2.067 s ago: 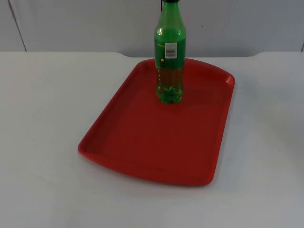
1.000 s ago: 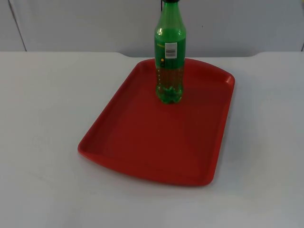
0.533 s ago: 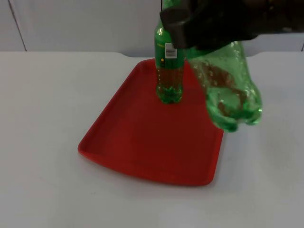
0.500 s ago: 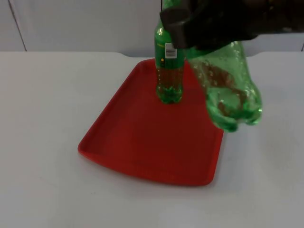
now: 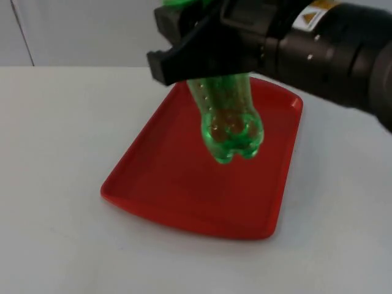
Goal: Place the bottle upright on the tray.
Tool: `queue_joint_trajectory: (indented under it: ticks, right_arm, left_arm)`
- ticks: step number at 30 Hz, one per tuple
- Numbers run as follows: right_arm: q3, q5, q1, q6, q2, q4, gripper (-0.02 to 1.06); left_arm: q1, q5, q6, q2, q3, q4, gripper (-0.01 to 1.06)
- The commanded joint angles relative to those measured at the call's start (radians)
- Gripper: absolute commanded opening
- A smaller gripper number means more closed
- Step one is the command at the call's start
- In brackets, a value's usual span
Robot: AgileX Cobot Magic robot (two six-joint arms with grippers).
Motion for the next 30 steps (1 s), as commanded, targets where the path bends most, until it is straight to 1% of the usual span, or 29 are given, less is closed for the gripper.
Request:
queue_joint_trajectory:
  ticks: [1, 3, 5, 7, 8, 9, 10, 11, 12, 13, 14, 16, 17, 18, 21, 24, 25, 26, 28, 30]
  right_arm:
    - [-0.008, -0.072, -0.008, 0.055, 0.029, -0.105, 0.0]
    - [-0.008, -0.086, -0.017, 0.067, 0.04, -0.12, 0.0]
    - [-0.008, -0.106, -0.051, 0.109, 0.068, -0.123, 0.0]
    - [-0.008, -0.124, -0.086, 0.187, 0.088, -0.149, 0.0]
    - [-0.008, -0.124, -0.086, 0.187, 0.088, -0.149, 0.0]
    - [-0.008, -0.132, -0.117, 0.241, 0.103, -0.202, 0.0]
    - [-0.008, -0.149, -0.14, 0.298, 0.114, -0.277, 0.0]
    - [-0.008, -0.183, -0.176, 0.376, 0.136, -0.379, 0.0]
    - [-0.008, -0.196, -0.186, 0.401, 0.144, -0.412, 0.0]
    - [-0.008, -0.196, -0.186, 0.401, 0.144, -0.412, 0.0]
    - [-0.015, -0.252, -0.212, 0.443, 0.165, -0.483, 0.0]
    - [-0.043, -0.288, -0.241, 0.46, 0.201, -0.557, 0.0]
    - [-0.059, -0.289, -0.251, 0.462, 0.221, -0.59, 0.0]
    - [-0.059, -0.289, -0.251, 0.462, 0.221, -0.59, 0.0]
    - [-0.135, -0.289, -0.263, 0.48, 0.288, -0.677, 0.0]
    - [-0.21, -0.287, -0.263, 0.481, 0.359, -0.724, 0.0]
    - [-0.21, -0.287, -0.263, 0.481, 0.359, -0.724, 0.0]
    - [-0.241, -0.287, -0.263, 0.494, 0.39, -0.728, 0.0]
    - [-0.286, -0.287, -0.263, 0.554, 0.438, -0.728, 0.0]
    - [-0.31, -0.29, -0.263, 0.572, 0.463, -0.728, 0.0]
  left_arm:
    - [0.001, -0.001, -0.005, -0.005, 0.003, -0.003, 1.05]
    - [0.001, -0.001, -0.005, -0.005, 0.003, -0.003, 1.05]
    - [0.001, -0.001, -0.005, -0.005, 0.003, -0.003, 1.05]
    - [0.001, -0.001, -0.005, -0.005, 0.003, -0.003, 1.05]
    - [0.001, -0.001, -0.005, -0.005, 0.003, -0.003, 1.05]
    - [0.001, -0.001, -0.005, -0.005, 0.003, -0.003, 1.05]
    - [0.001, -0.001, -0.005, -0.005, 0.003, -0.003, 1.05]
    - [0.001, -0.001, -0.005, -0.005, 0.003, -0.003, 1.05]
    - [0.001, -0.001, -0.005, -0.005, 0.003, -0.003, 1.05]
    - [0.001, -0.001, -0.005, -0.005, 0.003, -0.003, 1.05]
    - [0.001, -0.001, -0.005, -0.005, 0.003, -0.003, 1.05]
    - [0.001, -0.001, -0.005, -0.005, 0.003, -0.003, 1.05]
    - [0.001, -0.001, -0.005, -0.005, 0.003, -0.003, 1.05]
    - [0.001, -0.001, -0.005, -0.005, 0.003, -0.003, 1.05]
    - [0.001, -0.001, -0.005, -0.005, 0.003, -0.003, 1.05]
    - [0.001, -0.001, -0.005, -0.005, 0.003, -0.003, 1.05]
    - [0.001, -0.001, -0.005, -0.005, 0.003, -0.003, 1.05]
    - [0.001, -0.001, -0.005, -0.005, 0.003, -0.003, 1.05]
    - [0.001, -0.001, -0.005, -0.005, 0.003, -0.003, 1.05]
    - [0.001, -0.001, -0.005, -0.005, 0.003, -0.003, 1.05]
